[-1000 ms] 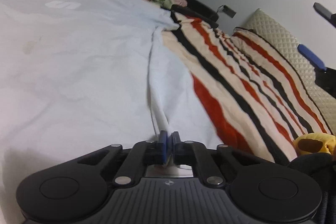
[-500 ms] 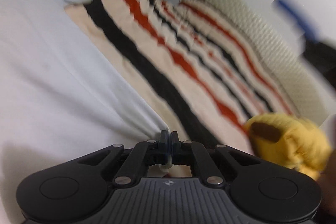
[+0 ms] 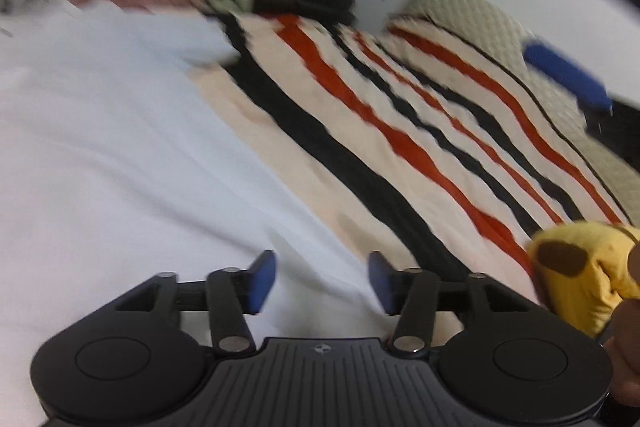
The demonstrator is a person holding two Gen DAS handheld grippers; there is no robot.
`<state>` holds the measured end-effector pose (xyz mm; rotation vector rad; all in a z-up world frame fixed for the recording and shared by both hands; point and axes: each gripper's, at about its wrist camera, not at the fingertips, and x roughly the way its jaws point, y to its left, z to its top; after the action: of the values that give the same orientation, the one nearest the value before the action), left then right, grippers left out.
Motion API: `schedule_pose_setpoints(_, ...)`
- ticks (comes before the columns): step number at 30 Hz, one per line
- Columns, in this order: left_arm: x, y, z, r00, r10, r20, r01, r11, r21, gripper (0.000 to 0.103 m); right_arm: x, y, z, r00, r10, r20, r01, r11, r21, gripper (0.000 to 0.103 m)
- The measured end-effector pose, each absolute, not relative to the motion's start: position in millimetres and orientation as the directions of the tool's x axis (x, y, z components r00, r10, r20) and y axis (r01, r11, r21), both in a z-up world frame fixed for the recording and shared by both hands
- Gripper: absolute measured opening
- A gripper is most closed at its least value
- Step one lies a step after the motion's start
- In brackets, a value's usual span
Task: Fold clothes
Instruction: 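Open the left gripper and grasp the shirt side with the right gripper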
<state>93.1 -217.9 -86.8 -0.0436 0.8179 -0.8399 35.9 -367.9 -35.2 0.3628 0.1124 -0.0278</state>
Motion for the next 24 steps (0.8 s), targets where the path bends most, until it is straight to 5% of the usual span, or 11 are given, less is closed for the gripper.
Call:
schedule_pose_setpoints(12, 69, -73, 2, 0.740, -0.449, -0.501, 0.412, 0.891, -0.190, 0.099, 72, -301, -27, 0.985, 0.065, -0.163, -0.022, 0.968, 0.250, 0.084)
schedule_pose_setpoints(24, 27, -10, 5, 0.862, -0.307, -0.404, 0.260, 0.951, -0.167, 0.103, 84, -277, -59, 0.970, 0.072, -0.232, -0.024, 0.979, 0.200, 0.083)
